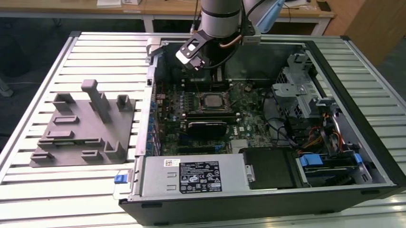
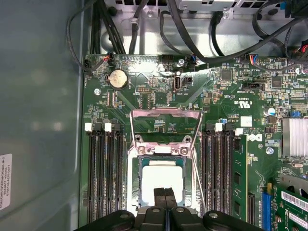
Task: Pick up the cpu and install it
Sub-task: 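Close the cpu cover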
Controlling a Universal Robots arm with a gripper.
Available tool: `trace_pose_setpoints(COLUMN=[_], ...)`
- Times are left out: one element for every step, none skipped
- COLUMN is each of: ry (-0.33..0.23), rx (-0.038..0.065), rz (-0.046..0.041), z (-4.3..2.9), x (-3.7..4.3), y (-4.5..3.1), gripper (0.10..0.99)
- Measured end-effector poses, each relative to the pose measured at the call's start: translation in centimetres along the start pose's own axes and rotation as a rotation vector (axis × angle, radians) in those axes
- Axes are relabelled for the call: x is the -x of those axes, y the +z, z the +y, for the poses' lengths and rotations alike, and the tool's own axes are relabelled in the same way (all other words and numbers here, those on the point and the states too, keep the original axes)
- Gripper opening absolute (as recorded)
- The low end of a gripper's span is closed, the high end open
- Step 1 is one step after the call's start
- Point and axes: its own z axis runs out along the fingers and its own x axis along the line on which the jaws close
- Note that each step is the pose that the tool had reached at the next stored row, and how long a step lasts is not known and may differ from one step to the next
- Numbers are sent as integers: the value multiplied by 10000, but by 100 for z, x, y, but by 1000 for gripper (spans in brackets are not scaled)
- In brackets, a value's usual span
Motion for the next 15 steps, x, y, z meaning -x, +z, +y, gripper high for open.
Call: trace_pose_setpoints(ry=[0, 0, 0, 0, 0, 0, 0, 0, 0, 0, 0, 0, 0, 0, 0], rx=[0, 0, 0, 0, 0, 0, 0, -3, -3, -1, -1, -1, 0, -1, 0], rz=[-1, -1, 0, 0, 0, 0, 0, -4, -5, -1, -1, -1, 0, -2, -1], z=[0, 0, 0, 0, 0, 0, 0, 0, 0, 1, 1, 2, 3, 3, 4], x=[0, 0, 0, 0, 0, 0, 0, 0, 0, 0, 0, 0, 0, 0, 0], y=[0, -1, -1, -1, -1, -2, -3, -7, -14, -22, -32, -42, -54, -68, -84], gripper=[106, 106, 106, 106, 106, 106, 106, 106, 106, 106, 106, 106, 106, 106, 106])
